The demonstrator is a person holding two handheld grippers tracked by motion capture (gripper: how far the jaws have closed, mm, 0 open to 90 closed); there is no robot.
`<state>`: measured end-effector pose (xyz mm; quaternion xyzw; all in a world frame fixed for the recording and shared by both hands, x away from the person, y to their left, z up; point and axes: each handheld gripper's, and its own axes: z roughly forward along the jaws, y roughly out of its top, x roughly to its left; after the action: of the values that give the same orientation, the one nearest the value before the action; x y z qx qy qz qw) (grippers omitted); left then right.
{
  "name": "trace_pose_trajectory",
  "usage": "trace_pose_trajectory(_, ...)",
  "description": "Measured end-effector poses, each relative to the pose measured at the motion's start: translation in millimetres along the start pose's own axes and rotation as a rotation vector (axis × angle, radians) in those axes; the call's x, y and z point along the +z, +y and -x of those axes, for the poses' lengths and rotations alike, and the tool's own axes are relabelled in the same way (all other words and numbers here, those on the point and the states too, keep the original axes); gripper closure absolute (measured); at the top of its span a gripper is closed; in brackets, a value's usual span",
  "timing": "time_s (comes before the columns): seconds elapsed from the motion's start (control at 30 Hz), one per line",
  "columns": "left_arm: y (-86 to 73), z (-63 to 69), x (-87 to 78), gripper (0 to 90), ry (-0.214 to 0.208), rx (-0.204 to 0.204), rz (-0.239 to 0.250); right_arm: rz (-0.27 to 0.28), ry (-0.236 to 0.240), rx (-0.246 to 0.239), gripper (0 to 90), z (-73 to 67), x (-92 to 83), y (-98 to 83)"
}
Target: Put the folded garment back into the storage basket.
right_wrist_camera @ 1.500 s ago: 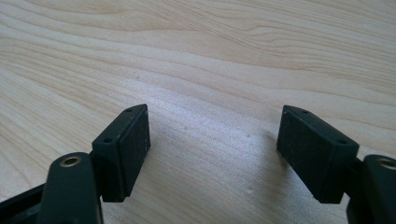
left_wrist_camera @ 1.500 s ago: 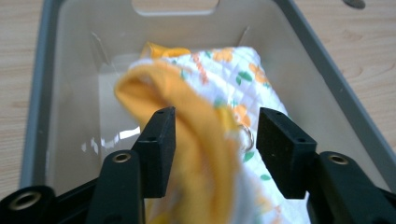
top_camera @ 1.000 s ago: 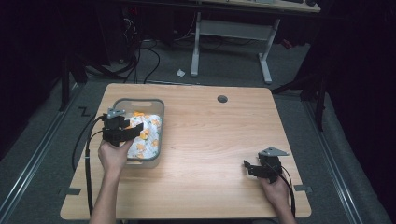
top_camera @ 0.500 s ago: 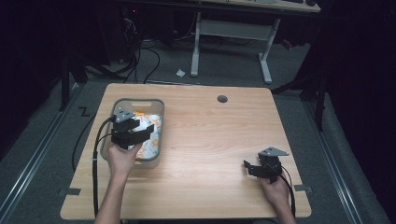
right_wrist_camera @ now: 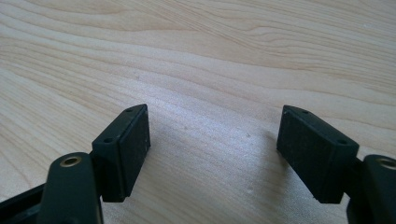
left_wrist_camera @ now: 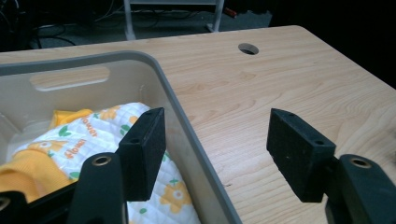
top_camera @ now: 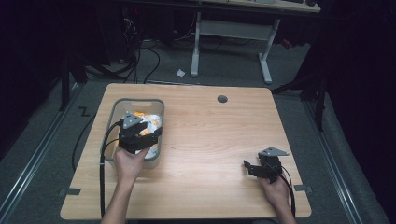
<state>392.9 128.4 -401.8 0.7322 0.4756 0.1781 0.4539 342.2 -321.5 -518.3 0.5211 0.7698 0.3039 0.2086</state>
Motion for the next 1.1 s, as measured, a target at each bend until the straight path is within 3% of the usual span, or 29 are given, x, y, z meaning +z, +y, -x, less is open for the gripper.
trace_pose_trajectory(0.23, 0.9, 8.2, 6.1, 36.4, -0.031, -0.012, -0.025, 0.0, 0.0, 0.0, 25.8, 0.0, 0.0, 0.0)
trace_pose_trajectory(0.7, -4.4, 35.0, 15.8, 36.1, -0.096, 0.03, -0.034, 0.0, 0.0, 0.001, 25.8, -0.1, 0.0, 0.0)
trace_pose_trajectory(0.93, -13.8, 49.5, 24.5, 36.1, -0.129, 0.04, -0.045, 0.0, 0.0, -0.001, 25.8, 0.1, 0.0, 0.0)
trace_pose_trajectory(1.1, -18.5, 52.5, 27.9, 36.2, -0.14, 0.033, -0.04, 0.0, 0.0, 0.0, 25.9, 0.0, 0.0, 0.0)
